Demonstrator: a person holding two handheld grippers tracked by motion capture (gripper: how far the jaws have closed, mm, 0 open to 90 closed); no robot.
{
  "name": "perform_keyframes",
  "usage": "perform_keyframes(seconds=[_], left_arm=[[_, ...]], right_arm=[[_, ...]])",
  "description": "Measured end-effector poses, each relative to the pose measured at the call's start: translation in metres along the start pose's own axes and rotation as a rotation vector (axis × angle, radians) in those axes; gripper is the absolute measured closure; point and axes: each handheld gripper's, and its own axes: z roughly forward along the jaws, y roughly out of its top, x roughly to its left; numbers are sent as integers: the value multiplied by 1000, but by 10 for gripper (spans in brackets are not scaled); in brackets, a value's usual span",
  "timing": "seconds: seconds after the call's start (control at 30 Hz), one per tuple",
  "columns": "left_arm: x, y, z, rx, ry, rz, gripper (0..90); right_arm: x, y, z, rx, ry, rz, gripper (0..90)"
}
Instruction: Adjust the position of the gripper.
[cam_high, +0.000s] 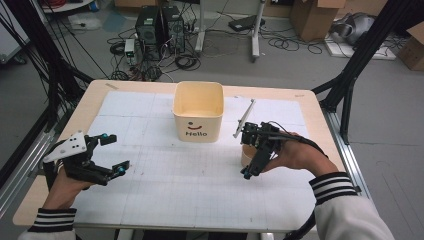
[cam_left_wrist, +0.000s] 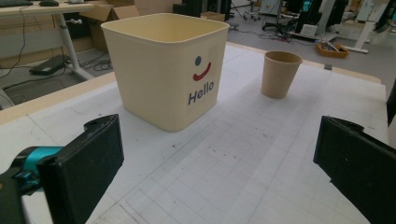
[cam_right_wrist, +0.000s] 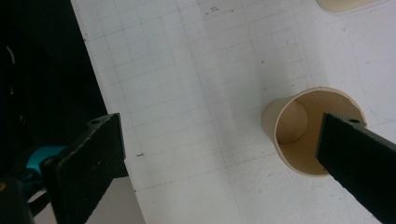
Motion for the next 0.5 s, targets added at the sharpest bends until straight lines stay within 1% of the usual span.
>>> perform_keyframes(seconds=[0.1, 0.13, 0.37, 0.5], left_arm=[[0, 0, 0, 0, -2, 4, 21], [0, 0, 0, -2, -3, 1, 21], [1, 0, -1, -4, -3, 2, 21], [1, 0, -2, -5, -1, 2, 21]], right_arm=[[0, 0, 0, 3, 1, 5, 3], [0, 0, 0, -3, 1, -3, 3], [-1, 1, 1, 4, 3, 3, 3], [-2, 2, 1, 0, 5, -5, 3]])
